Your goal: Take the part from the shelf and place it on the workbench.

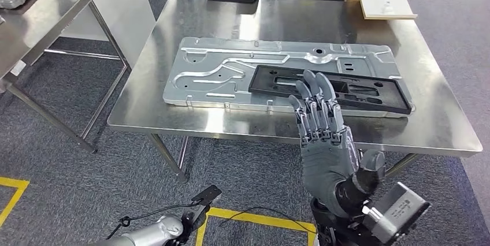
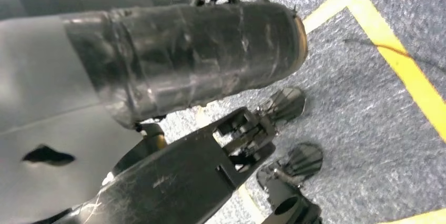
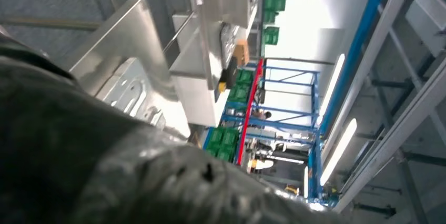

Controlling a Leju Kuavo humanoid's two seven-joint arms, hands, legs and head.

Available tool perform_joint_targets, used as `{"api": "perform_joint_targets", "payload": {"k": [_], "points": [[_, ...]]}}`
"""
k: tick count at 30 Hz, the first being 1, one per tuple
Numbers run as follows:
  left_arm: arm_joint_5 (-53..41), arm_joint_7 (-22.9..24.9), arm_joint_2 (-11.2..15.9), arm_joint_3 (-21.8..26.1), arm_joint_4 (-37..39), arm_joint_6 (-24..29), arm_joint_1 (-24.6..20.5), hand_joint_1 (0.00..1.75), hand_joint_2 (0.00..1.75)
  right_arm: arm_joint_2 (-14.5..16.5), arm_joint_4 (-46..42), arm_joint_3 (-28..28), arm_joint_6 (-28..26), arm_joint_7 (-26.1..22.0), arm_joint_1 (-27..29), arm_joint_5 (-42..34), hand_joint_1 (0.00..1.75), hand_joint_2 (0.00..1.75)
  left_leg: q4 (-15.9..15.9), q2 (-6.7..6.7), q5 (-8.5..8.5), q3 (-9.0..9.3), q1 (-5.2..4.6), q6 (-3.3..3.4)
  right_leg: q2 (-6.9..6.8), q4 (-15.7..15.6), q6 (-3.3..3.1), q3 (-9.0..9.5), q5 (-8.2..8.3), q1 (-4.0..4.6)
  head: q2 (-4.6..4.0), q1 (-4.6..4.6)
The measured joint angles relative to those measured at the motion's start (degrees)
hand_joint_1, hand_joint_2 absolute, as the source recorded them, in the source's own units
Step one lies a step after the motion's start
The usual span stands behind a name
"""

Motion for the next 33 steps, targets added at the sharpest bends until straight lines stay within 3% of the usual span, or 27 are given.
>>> {"api": "perform_joint_targets", "payload": {"k": [1,2,4,5,6,8,9,11,13,15,16,17,18,20,21,22,23,24,25,27,29,31,33], "points": [[0.2,0.0,0.0,0.0,0.0,0.0,0.1,0.0,0.0,0.0,0.6,-0.1,-1.0,1.4,0.2,2.3,0.0,0.0,0.7,-0.04,-0.98,-0.45,0.1,-0.34,-0.05,-0.1,-0.45,-0.4,0.59,-0.03,0.0,-0.1],[0.5,0.0,0.1,0.0,0.0,0.0,0.3,0.0,0.0,0.0,1.5,-0.1,-2.5,3.4,0.5,5.6,0.0,0.0,2.4,-0.07,-2.99,-1.11,0.18,-0.64,-0.13,-0.3,-0.89,-0.92,1.22,-0.1,0.0,-0.2],[1.2,-0.3,0.1,0.1,0.0,0.1,0.7,0.0,0.0,0.0,4.7,-0.4,-5.1,6.7,1.4,11.6,0.0,0.0,8.6,-0.06,-8.59,-2.85,0.34,-1.09,-0.22,-0.4,-1.41,-2.31,2.46,-0.01,0.0,-0.44],[1.4,-0.4,0.2,0.1,0.0,0.1,0.9,0.0,0.0,-0.1,7.0,-0.6,-6.0,7.2,2.0,12.9,0.0,0.0,12.0,-0.05,-10.59,-3.53,0.37,-1.21,-0.26,-0.4,-1.54,-3.17,3.07,0.05,0.0,-0.48],[1.6,-0.6,0.2,0.2,0.0,0.2,1.1,0.0,0.0,-0.1,9.6,-0.9,-6.5,6.7,2.6,12.8,0.0,0.0,14.6,-0.06,-11.3,-3.71,0.37,-1.24,-0.26,-0.3,-1.56,-4.1,3.68,0.11,0.0,-0.48],[1.9,-0.7,0.2,0.2,0.0,0.3,1.5,0.0,0.0,-0.1,15.0,-1.6,-6.8,3.9,3.6,10.8,0.0,0.0,14.4,-0.06,-9.4,-1.61,0.35,-1.05,-0.27,-0.2,-1.45,-5.89,4.84,0.16,0.0,-0.49],[2.0,-0.7,0.2,0.2,0.0,0.3,1.6,0.0,0.0,-0.1,17.6,-1.9,-6.9,2.7,3.9,9.8,0.0,0.0,11.5,-0.08,-7.91,1.01,0.32,-0.83,-0.27,-0.1,-1.34,-6.66,5.4,0.16,0.0,-0.5],[2.2,-0.8,0.2,0.2,0.0,0.5,1.5,0.0,0.0,-0.1,22.2,-2.7,-7.0,1.6,4.3,8.1,0.0,0.0,3.3,-0.12,-7.43,6.97,0.08,-0.31,-0.34,0.1,-0.91,-7.65,6.37,0.21,0.0,-0.47],[2.6,-1.0,0.3,0.4,0.0,0.6,1.5,0.0,0.0,-0.1,27.0,-3.4,-7.2,1.4,4.6,5.9,0.0,0.0,-1.5,-0.19,-8.28,9.8,-0.3,0.17,-0.49,-0.3,-0.31,-7.74,7.34,0.16,0.0,-0.52],[3.2,-1.1,0.3,0.5,0.0,0.7,1.7,0.0,0.0,-0.1,33.6,-4.3,-7.5,-0.7,4.9,2.4,0.0,0.0,-2.5,-0.15,-7.31,9.67,-0.34,0.86,-0.57,-0.9,0.39,-7.51,8.19,0.06,0.0,-0.67],[3.5,-1.2,0.3,0.5,0.0,0.7,1.8,0.0,0.0,-0.1,37.2,-4.9,-7.5,-2.3,5.1,0.3,0.0,0.0,-2.9,-0.08,-6.59,9.52,-0.23,1.3,-0.5,-0.6,0.68,-7.72,7.58,0.05,0.0,-0.72],[3.8,-1.4,0.3,0.6,0.0,0.7,2.0,0.0,0.0,-0.1,41.2,-5.5,-7.4,-4.0,5.2,-1.9,0.0,0.0,-3.3,-0.02,-5.75,9.14,-0.08,1.84,-0.42,0.5,0.95,-8.19,5.94,0.04,0.0,-0.6],[4.0,-1.5,0.3,0.8,0.0,0.7,2.1,0.0,0.0,-0.1,45.0,-6.2,-7.0,-5.5,5.3,-3.9,0.0,0.0,-3.5,0.04,-4.97,8.62,0.06,2.2,-0.34,2.9,1.12,-8.97,3.25,-0.02,0.0,-0.45],[4.3,-1.8,0.4,1.2,0.0,0.7,2.5,0.0,0.0,-0.1,52.5,-7.3,-5.7,-8.0,5.4,-7.6,0.0,0.0,-3.5,0.03,-3.72,7.04,0.0,2.53,-0.26,10.0,1.5,-10.78,-2.1,-0.15,0.0,-0.21],[4.4,-1.8,0.4,1.4,0.0,0.7,2.7,0.0,0.0,-0.1,56.0,-7.8,-4.8,-8.9,5.6,-9.2,0.0,0.0,-3.3,0.03,-3.15,6.16,-0.02,2.46,-0.26,13.2,1.71,-11.2,-3.1,-0.28,0.0,-0.16],[4.5,-1.8,0.4,1.5,0.0,0.7,2.9,0.0,0.0,0.0,59.1,-8.2,-4.3,-9.4,5.8,-10.4,0.0,0.0,-3.1,0.03,-2.65,5.27,-0.03,2.36,-0.27,14.9,1.91,-10.92,-2.72,-0.44,0.0,-0.16],[4.6,-1.9,0.4,1.5,0.0,0.7,3.1,0.0,0.0,0.0,62.0,-8.5,-3.9,-9.6,6.0,-11.7,0.0,0.0,-2.8,0.04,-2.23,4.34,0.0,2.19,-0.28,14.5,2.09,-9.64,-1.34,-0.66,0.0,-0.15],[4.7,-1.9,0.4,1.5,0.0,0.7,3.2,0.0,0.0,0.1,64.7,-8.9,-3.8,-9.5,6.1,-12.9,0.0,0.0,-2.3,0.05,-1.91,3.44,0.05,1.99,-0.31,12.2,2.28,-7.37,0.16,-0.93,0.0,-0.15],[4.8,-1.9,0.4,1.6,0.0,0.7,3.3,0.0,0.0,0.2,67.2,-9.4,-3.7,-9.4,6.3,-14.5,0.0,0.0,-1.7,0.05,-1.7,2.6,0.06,1.77,-0.35,8.6,2.47,-4.6,0.58,-1.16,0.0,-0.13],[5.0,-2.0,0.5,1.8,0.0,0.7,3.3,0.0,0.0,0.6,71.8,-11.0,-3.7,-9.6,6.7,-19.1,0.0,0.0,-0.5,0.04,-1.42,1.4,-0.03,1.21,-0.22,1.9,2.34,-0.18,-0.49,-1.1,0.0,-0.13],[5.2,-2.1,0.5,2.1,0.0,0.8,3.5,0.0,0.0,1.2,75.9,-13.3,-4.3,-9.6,7.4,-23.1,0.0,0.0,0.1,0.01,-0.96,0.91,-0.08,0.55,-0.03,-0.1,1.65,0.78,-1.32,-0.7,0.0,-0.14],[5.4,-2.2,0.5,2.3,0.0,0.9,3.8,0.0,0.0,1.9,79.5,-15.4,-5.5,-8.9,8.2,-24.6,0.0,0.0,0.4,-0.02,-1.17,0.55,0.19,-0.14,-0.16,-0.1,0.61,0.2,-0.58,-0.66,0.0,-0.07],[5.7,-2.2,0.5,2.5,0.0,0.9,4.2,0.0,0.0,2.4,82.0,-16.4,-6.6,-7.9,8.4,-24.3,0.0,0.0,2.1,-0.01,-3.54,-0.32,0.44,-0.62,-0.26,-0.3,-0.35,-0.52,0.27,-0.69,0.0,-0.13]]}}
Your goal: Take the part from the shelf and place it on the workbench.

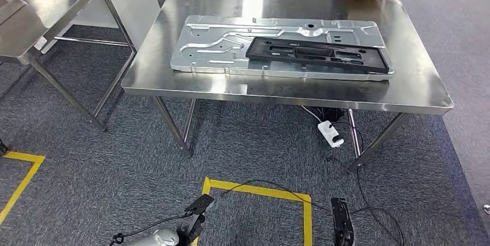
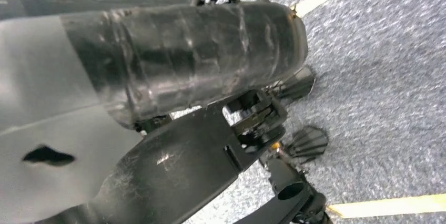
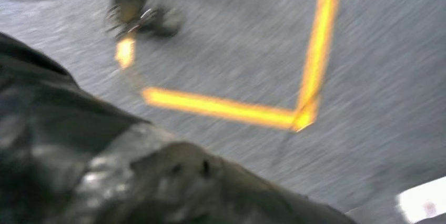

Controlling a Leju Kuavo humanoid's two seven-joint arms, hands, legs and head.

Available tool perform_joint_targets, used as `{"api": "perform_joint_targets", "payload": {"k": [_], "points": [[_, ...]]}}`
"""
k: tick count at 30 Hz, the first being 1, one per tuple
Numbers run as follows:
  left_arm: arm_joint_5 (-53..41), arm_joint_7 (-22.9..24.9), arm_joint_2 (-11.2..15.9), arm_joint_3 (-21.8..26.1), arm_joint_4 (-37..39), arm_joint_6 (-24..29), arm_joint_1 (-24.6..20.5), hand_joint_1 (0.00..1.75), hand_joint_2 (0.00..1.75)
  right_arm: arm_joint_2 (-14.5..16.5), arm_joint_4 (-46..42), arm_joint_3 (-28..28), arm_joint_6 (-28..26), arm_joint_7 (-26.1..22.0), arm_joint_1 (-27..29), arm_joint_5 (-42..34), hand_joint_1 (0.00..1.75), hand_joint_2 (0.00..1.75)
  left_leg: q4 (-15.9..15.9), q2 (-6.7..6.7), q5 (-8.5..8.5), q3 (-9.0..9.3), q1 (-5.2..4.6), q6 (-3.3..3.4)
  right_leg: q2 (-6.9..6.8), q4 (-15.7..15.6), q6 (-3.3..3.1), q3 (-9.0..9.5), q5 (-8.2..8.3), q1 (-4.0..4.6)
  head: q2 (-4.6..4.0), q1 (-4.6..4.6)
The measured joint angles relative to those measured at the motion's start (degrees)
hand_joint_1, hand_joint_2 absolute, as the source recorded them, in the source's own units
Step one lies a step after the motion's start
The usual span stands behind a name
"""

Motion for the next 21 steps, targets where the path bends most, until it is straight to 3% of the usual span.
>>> {"api": "perform_joint_targets", "payload": {"k": [3,4,5,6,8,10,12,14,15,16,19,20,21], "points": [[0.1,0.0,0.0,0.0,0.0,-0.1,0.1,0.0,0.0,0.7,2.9,-0.5,-1.2,3.5,0.0,2.3,0.0,0.0,8.8,0.0,-7.42,-2.46,0.05,-0.31,0.06,0.0,-0.64,-1.85,1.46,0.32,0.0,-0.16],[0.0,0.0,0.0,0.0,0.0,-0.1,0.2,0.0,0.0,1.1,3.9,-0.6,-1.4,5.9,0.0,3.5,0.0,0.0,12.0,0.0,-8.86,-2.9,0.03,-0.28,0.08,0.1,-0.72,-2.65,2.05,0.5,0.0,-0.18],[0.0,0.1,0.0,0.0,0.0,-0.2,0.2,0.0,0.0,1.5,4.8,-0.6,-1.6,8.8,0.1,4.7,0.0,0.0,13.7,0.0,-8.97,-2.64,-0.02,-0.13,0.08,0.1,-0.76,-3.44,2.62,0.68,0.0,-0.15],[-0.1,0.2,0.0,0.0,0.0,-0.3,0.2,0.0,0.0,2.0,5.7,-0.6,-1.6,11.6,0.1,5.7,0.0,0.0,13.5,-0.01,-7.88,-1.36,-0.11,0.11,0.07,0.2,-0.77,-4.21,3.17,0.81,0.0,-0.16],[-0.4,0.6,-0.1,0.0,0.0,-0.4,0.1,0.0,0.0,2.8,7.1,-0.6,-1.4,15.3,0.1,6.9,0.0,0.0,7.6,-0.06,-5.09,3.95,-0.52,0.87,0.06,0.3,-0.69,-5.43,4.18,0.89,0.0,-0.17],[-1.0,1.1,-0.1,0.0,0.0,-0.3,-0.3,0.0,0.0,3.6,8.1,-0.6,-1.1,17.0,0.1,7.5,0.0,0.0,-0.7,-0.1,-5.22,9.75,-1.06,1.68,0.04,0.3,-0.3,-6.05,5.02,0.89,0.0,-0.16],[-1.8,2.3,-0.1,0.0,0.0,0.0,-0.7,0.0,0.0,4.1,8.8,-0.6,-0.6,17.9,0.1,7.9,0.0,0.0,-4.7,-0.11,-6.23,11.86,-1.5,2.33,-0.03,0.0,0.42,-6.13,5.85,0.77,0.0,-0.16],[-2.4,3.4,-0.2,0.0,0.0,0.3,-0.9,0.0,0.0,4.3,9.5,-0.6,-0.3,18.2,0.1,7.9,0.0,0.0,-5.7,0.0,-5.17,11.71,-1.36,2.93,-0.04,-0.2,1.15,-6.25,6.34,0.75,0.0,-0.15],[-2.6,3.7,-0.3,0.0,0.0,0.4,-0.9,0.0,0.0,4.4,9.8,-0.6,-0.2,18.3,0.1,7.9,0.0,0.0,-6.1,0.1,-4.4,11.57,-1.17,3.29,0.0,0.5,1.44,-6.63,5.62,0.77,0.0,-0.05],[-2.7,3.9,-0.5,0.0,0.0,0.5,-0.9,0.0,0.0,4.5,10.0,-0.6,-0.2,18.4,0.1,7.9,0.0,0.0,-6.5,0.17,-3.6,11.29,-0.97,3.53,0.04,2.5,1.69,-7.53,3.91,0.77,0.0,0.07],[-3.4,4.7,-0.9,0.0,0.0,0.1,-1.0,0.0,0.0,4.6,10.6,-0.6,0.3,18.7,0.1,8.4,0.0,0.0,-6.2,0.02,-2.12,9.45,-0.86,3.76,0.07,13.0,2.47,-10.98,-2.96,0.4,0.0,0.37],[-3.8,5.0,-1.0,0.0,0.0,-0.1,-1.0,0.0,0.0,4.6,10.8,-0.6,0.4,18.8,0.1,8.5,0.0,0.0,-5.9,-0.14,-1.84,8.73,-0.78,3.64,0.08,14.7,2.75,-10.94,-3.76,0.23,0.0,0.38],[-4.1,5.3,-1.1,0.0,0.0,-0.2,-1.1,0.0,0.0,4.6,10.9,-0.6,0.4,19.0,0.1,8.5,0.0,0.0,-5.4,-0.38,-1.63,8.04,-0.66,3.49,0.09,14.4,3.01,-9.88,-3.54,0.04,0.0,0.38]]}}
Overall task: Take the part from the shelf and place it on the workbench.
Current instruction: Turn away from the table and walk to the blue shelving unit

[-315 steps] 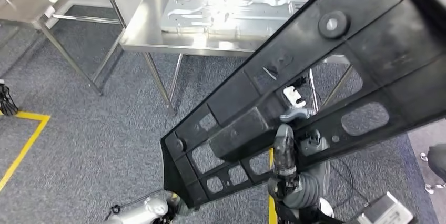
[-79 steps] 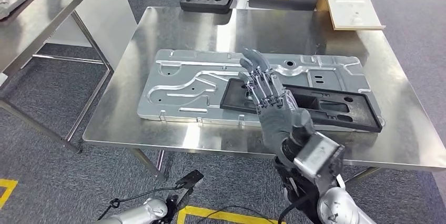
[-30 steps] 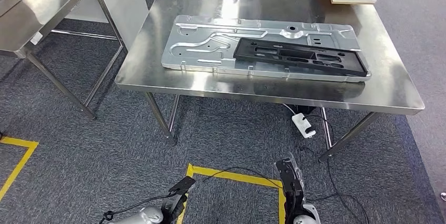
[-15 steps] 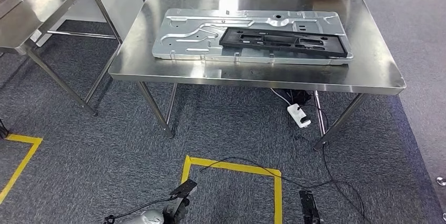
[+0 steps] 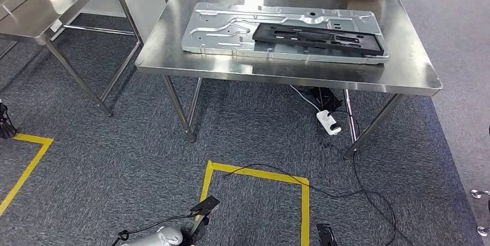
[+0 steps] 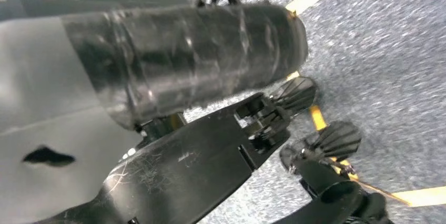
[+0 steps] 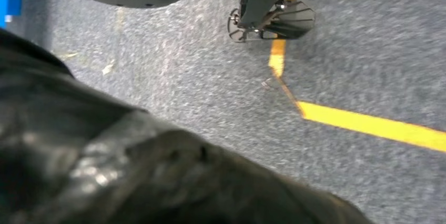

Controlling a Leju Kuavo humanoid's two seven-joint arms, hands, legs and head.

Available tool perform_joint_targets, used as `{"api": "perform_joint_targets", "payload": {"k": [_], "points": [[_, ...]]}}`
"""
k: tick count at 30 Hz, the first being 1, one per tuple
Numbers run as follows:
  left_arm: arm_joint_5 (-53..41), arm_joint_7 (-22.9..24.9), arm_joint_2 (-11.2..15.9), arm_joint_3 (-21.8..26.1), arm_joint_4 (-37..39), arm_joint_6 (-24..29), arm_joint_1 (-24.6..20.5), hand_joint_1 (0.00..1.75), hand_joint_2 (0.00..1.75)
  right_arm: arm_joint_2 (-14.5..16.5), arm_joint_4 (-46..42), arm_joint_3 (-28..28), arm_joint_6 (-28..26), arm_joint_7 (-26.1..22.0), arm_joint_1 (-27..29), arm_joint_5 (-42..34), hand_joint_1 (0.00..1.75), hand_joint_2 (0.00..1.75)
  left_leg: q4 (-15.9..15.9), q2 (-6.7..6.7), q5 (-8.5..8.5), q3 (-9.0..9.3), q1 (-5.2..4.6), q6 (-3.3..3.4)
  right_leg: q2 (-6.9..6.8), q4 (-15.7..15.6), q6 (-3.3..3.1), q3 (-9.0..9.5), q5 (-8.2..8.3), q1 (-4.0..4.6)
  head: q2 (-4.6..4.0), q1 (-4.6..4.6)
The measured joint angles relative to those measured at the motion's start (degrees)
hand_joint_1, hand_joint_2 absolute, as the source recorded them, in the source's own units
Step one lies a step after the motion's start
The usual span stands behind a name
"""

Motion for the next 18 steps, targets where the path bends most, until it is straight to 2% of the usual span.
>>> {"api": "perform_joint_targets", "payload": {"k": [1,3,4,5,7,9,11,13,14,15,16,17,18], "points": [[-0.3,0.3,-0.2,0.0,0.0,0.0,-0.1,0.0,0.0,0.0,0.1,0.0,-0.1,0.1,0.0,-0.2,0.0,0.0,0.6,-0.32,0.1,-0.67,0.18,-0.18,0.09,-2.6,0.24,2.16,1.03,-0.25,0.0,0.01],[-0.6,0.6,-0.6,0.0,0.0,0.0,-0.7,0.0,0.0,0.0,0.4,0.0,-0.1,0.6,-0.1,-0.6,0.0,0.0,2.2,-1.05,-0.02,-2.05,0.42,-0.74,1.4,-9.9,0.51,7.16,2.7,-0.65,0.0,0.08],[-0.6,0.7,-0.8,0.0,0.0,0.1,-1.0,0.0,0.0,0.0,0.5,0.0,0.0,0.8,-0.1,-0.7,0.0,0.0,2.9,-1.43,-0.09,-2.72,0.44,-1.1,1.94,-12.3,0.28,8.66,3.05,-0.75,0.0,0.08],[-0.6,0.6,-1.0,0.0,0.0,0.2,-1.3,0.0,0.0,0.0,0.7,0.0,0.2,0.9,-0.1,-0.6,0.0,0.0,3.5,-1.75,-0.08,-3.26,0.4,-1.49,2.34,-13.4,-0.1,9.22,3.0,-0.7,0.0,0.09],[-0.1,0.1,-1.3,0.0,0.0,0.7,-1.3,0.0,0.0,0.0,1.0,0.1,0.4,1.0,0.0,0.0,0.0,0.0,3.6,-2.39,0.28,-3.86,0.45,-2.2,1.7,-13.4,-1.16,8.96,3.21,-0.48,0.0,0.06],[0.7,-1.1,-1.3,0.0,0.0,1.4,-0.9,0.0,0.0,0.0,1.2,0.3,0.4,0.9,0.0,1.1,0.0,0.0,4.4,-2.05,-0.25,-4.45,0.61,-2.79,0.92,-13.6,-2.02,8.86,3.64,-0.49,0.0,-0.01],[1.8,-2.6,-1.3,0.0,0.0,1.9,-0.6,0.0,0.0,0.1,1.3,0.7,0.1,0.9,-0.1,2.3,0.0,0.0,9.0,-0.96,-3.18,-6.55,0.73,-3.26,-0.02,-13.8,-2.66,8.67,4.01,-0.51,0.0,-0.28],[2.7,-3.5,-1.3,0.0,0.0,2.2,-0.3,0.0,0.0,0.1,1.5,1.5,-0.1,0.9,0.0,3.0,0.0,0.0,16.4,-0.49,-6.7,-9.79,0.8,-3.62,-1.15,-13.8,-2.92,8.34,4.15,-0.31,0.0,-0.46],[3.1,-3.7,-1.3,0.0,0.0,2.1,-0.1,0.0,0.0,0.1,1.6,1.9,-0.2,0.8,0.0,3.2,0.0,0.0,18.7,-0.44,-7.41,-10.72,0.8,-3.69,-1.73,-13.8,-2.97,8.2,4.2,-0.22,0.0,-0.46],[3.3,-3.6,-1.3,0.0,0.0,2.1,0.3,0.0,0.0,0.2,1.7,2.2,-0.2,0.7,0.0,3.3,0.0,0.0,19.1,-0.38,-7.11,-10.66,0.8,-3.68,-2.3,-13.8,-2.99,8.12,4.22,-0.16,0.0,-0.48],[3.3,-3.4,-1.2,0.0,0.0,1.9,0.5,0.0,0.0,0.2,1.7,2.5,-0.3,0.5,0.0,3.3,0.0,0.0,17.3,-0.19,-5.85,-9.46,0.79,-3.57,-2.85,-13.8,-2.99,8.11,4.24,-0.13,0.0,-0.48],[3.3,-3.1,-1.2,0.0,0.0,1.7,0.7,0.0,0.0,0.3,1.7,2.7,-0.3,0.2,0.0,3.5,0.0,0.0,13.8,0.3,-4.06,-7.39,0.76,-3.38,-3.41,-13.8,-2.98,8.15,4.25,-0.11,0.0,-0.48],[3.2,-2.7,-1.1,0.0,0.0,1.3,0.6,0.0,0.0,0.2,1.7,2.9,-0.3,0.0,-0.1,3.6,0.0,0.0,9.8,1.51,-2.66,-5.16,0.6,-3.18,-3.96,-13.8,-2.91,8.2,4.27,-0.01,0.0,-0.48]]}}
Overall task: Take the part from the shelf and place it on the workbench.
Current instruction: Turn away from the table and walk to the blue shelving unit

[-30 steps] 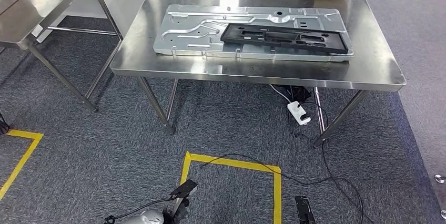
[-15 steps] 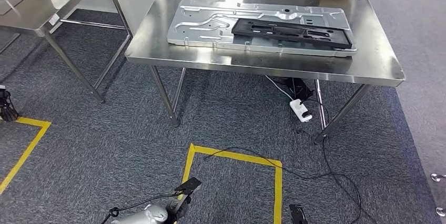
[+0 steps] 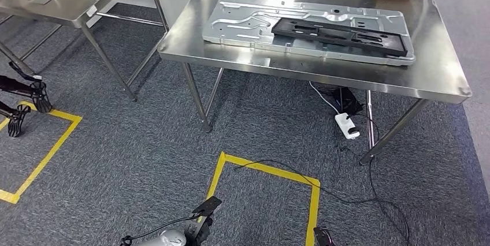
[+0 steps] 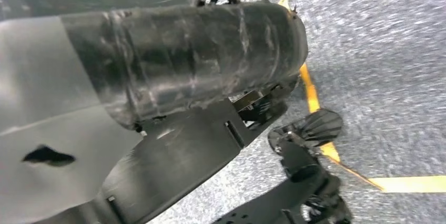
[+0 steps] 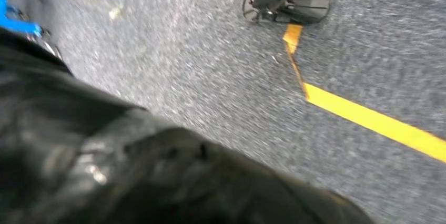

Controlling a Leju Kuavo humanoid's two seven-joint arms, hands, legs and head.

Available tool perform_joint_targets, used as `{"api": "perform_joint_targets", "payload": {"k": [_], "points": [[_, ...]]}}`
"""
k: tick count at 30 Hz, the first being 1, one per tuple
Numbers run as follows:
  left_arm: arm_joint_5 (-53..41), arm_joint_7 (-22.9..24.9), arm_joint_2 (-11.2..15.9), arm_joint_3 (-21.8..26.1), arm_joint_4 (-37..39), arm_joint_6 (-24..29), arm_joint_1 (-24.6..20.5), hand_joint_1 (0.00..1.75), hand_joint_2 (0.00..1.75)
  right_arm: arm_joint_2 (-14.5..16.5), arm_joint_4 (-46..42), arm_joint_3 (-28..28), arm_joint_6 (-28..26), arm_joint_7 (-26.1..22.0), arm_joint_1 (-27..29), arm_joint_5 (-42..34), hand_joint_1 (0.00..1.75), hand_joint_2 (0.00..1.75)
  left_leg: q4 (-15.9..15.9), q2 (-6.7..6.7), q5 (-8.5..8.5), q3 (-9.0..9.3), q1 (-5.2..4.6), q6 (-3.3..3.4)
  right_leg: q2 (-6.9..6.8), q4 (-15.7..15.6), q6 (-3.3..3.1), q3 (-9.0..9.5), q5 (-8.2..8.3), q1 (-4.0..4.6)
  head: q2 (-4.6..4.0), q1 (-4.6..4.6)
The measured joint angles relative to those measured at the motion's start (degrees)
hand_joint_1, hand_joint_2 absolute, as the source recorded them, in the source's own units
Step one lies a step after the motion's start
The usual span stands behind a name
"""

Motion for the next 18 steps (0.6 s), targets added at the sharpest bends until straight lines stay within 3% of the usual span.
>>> {"api": "perform_joint_targets", "payload": {"k": [1,3,5,7,9,10,11,12,14,16,18], "points": [[0.0,0.5,0.0,0.0,0.0,-0.8,-0.2,0.0,0.0,0.0,0.0,0.2,0.1,-0.1,-0.1,0.2,0.0,0.0,-3.4,1.1,0.96,1.86,-0.28,0.25,-0.55,0.0,0.14,0.01,0.02,0.16,0.0,0.01],[0.1,1.3,0.1,0.0,0.0,-3.7,-0.5,0.0,0.0,-0.2,0.0,0.7,0.8,0.5,-0.4,0.9,0.0,0.0,-6.6,2.34,1.35,3.18,-0.81,0.73,-1.67,0.0,0.66,-0.01,0.17,0.46,0.0,0.04],[-0.2,1.7,0.1,0.0,0.0,-6.5,-0.7,0.0,0.0,-0.6,0.1,1.4,2.2,2.4,-0.7,1.6,0.0,0.0,-7.0,1.3,1.83,2.95,-0.77,1.4,-2.53,-0.1,1.3,-0.06,0.22,0.5,0.0,0.06],[-0.7,1.5,0.0,0.0,0.0,-6.5,-0.8,0.0,0.0,-1.1,0.1,2.1,3.5,4.1,-0.8,2.1,0.0,0.0,-7.6,0.25,2.51,2.93,-0.47,2.22,-0.95,1.5,1.8,-0.72,-1.18,0.31,0.0,0.09],[-0.7,1.5,-0.2,0.0,0.0,-5.1,-1.3,0.0,0.0,-1.4,0.2,2.8,4.4,4.5,-0.6,2.8,0.0,0.0,-7.8,-0.81,2.98,2.77,-0.33,2.82,2.04,7.5,2.05,-3.33,-4.72,0.13,0.0,0.3],[-0.5,1.6,-0.3,0.0,0.0,-4.6,-1.4,0.0,0.0,-1.5,0.3,3.2,4.6,4.4,-0.5,3.3,0.0,0.0,-7.8,-1.38,3.07,2.62,-0.35,2.98,2.88,11.3,2.11,-5.0,-6.38,0.13,0.0,0.37],[-0.1,1.8,-0.4,0.0,0.0,-4.4,-1.3,0.0,0.0,-1.6,0.3,3.6,4.7,4.2,-0.4,3.8,0.0,0.0,-7.6,-2.09,3.12,2.46,-0.39,3.05,3.37,14.3,2.18,-6.36,-7.33,0.14,0.0,0.44],[0.2,2.0,-0.4,0.0,0.0,-4.4,-1.1,0.0,0.0,-1.7,0.4,4.0,4.8,4.1,-0.3,4.1,0.0,0.0,-7.5,-2.78,3.14,2.33,-0.42,3.05,3.56,15.4,2.23,-6.83,-7.17,0.14,0.0,0.44],[0.5,2.4,-0.5,0.0,0.0,-4.5,-0.5,0.0,0.0,-2.0,0.4,4.4,4.6,4.0,-0.5,4.4,0.0,0.0,-6.9,-4.2,3.07,2.08,-0.38,2.94,3.91,11.6,2.2,-4.97,-4.26,0.07,0.0,0.45],[0.5,2.7,-0.5,0.0,0.0,-4.1,-0.3,0.0,0.0,-2.3,0.4,4.5,4.5,3.9,-1.0,4.3,0.0,0.0,-6.2,-5.55,2.85,1.69,-0.25,2.55,5.99,4.5,2.16,-1.5,-1.7,-0.18,0.0,0.49],[1.4,2.7,-0.4,0.0,0.0,-2.6,0.0,0.0,0.0,-2.4,0.4,4.6,4.4,3.8,-1.5,4.1,0.0,0.0,-5.7,-6.65,2.8,1.06,-0.24,1.92,7.68,1.0,1.9,0.19,-1.15,-0.3,0.0,0.46]]}}
